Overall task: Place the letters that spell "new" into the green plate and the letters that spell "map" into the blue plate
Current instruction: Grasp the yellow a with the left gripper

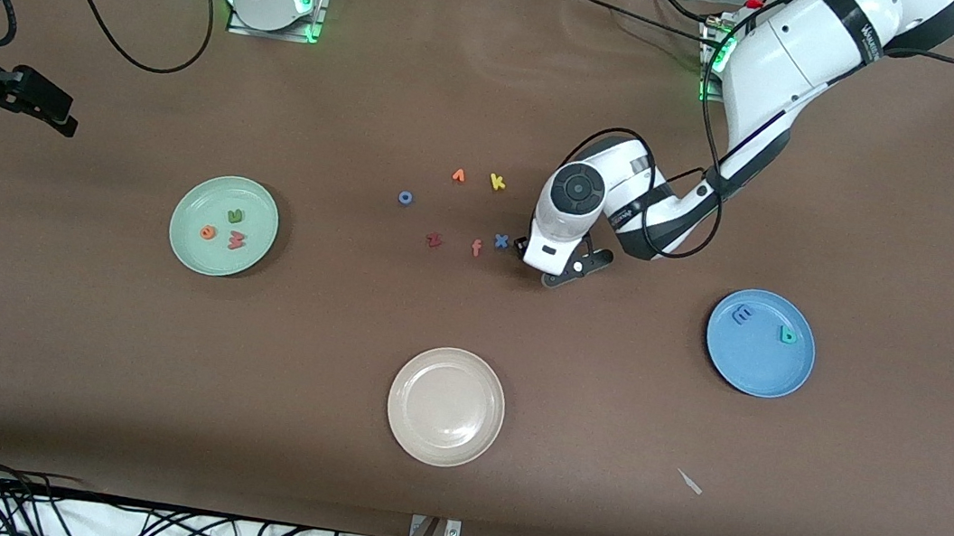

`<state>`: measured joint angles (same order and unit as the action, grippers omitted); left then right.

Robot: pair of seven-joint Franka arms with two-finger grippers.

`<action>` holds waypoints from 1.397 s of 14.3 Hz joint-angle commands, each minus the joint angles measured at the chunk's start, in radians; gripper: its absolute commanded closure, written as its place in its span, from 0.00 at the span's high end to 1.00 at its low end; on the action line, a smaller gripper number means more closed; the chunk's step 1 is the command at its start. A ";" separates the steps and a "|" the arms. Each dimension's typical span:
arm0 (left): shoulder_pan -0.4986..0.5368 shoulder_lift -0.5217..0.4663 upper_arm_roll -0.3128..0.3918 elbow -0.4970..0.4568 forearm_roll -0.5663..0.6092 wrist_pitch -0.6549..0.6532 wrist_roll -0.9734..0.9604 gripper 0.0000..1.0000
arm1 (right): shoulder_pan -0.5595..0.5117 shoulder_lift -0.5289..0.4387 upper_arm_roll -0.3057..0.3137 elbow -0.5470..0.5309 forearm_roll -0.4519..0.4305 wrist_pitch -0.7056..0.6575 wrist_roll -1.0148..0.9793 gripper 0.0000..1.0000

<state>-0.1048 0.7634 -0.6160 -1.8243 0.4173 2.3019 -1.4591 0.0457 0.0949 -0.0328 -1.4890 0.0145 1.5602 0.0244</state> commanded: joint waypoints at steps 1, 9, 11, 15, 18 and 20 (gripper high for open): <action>0.017 -0.007 -0.007 -0.023 0.032 0.019 -0.029 0.74 | 0.005 0.026 0.001 0.035 -0.010 -0.006 -0.004 1.00; 0.022 -0.010 -0.007 -0.023 0.032 0.019 -0.029 0.09 | 0.006 0.031 0.001 0.033 -0.010 -0.003 -0.005 1.00; 0.022 -0.018 -0.007 -0.014 0.032 0.005 -0.020 0.09 | 0.006 0.031 0.001 0.033 -0.010 -0.003 -0.005 1.00; 0.048 -0.073 -0.021 0.063 0.019 -0.177 0.041 0.09 | 0.008 0.031 0.001 0.033 -0.010 -0.003 -0.005 1.00; 0.053 -0.076 -0.024 0.187 0.015 -0.382 0.185 0.10 | 0.008 0.031 0.001 0.033 -0.011 -0.003 -0.005 1.00; 0.062 -0.076 -0.024 0.250 0.015 -0.500 0.322 0.10 | 0.008 0.031 0.001 0.033 -0.011 -0.003 -0.005 1.00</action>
<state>-0.0530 0.6894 -0.6304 -1.6373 0.4173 1.9121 -1.2587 0.0501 0.1115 -0.0318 -1.4885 0.0145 1.5656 0.0241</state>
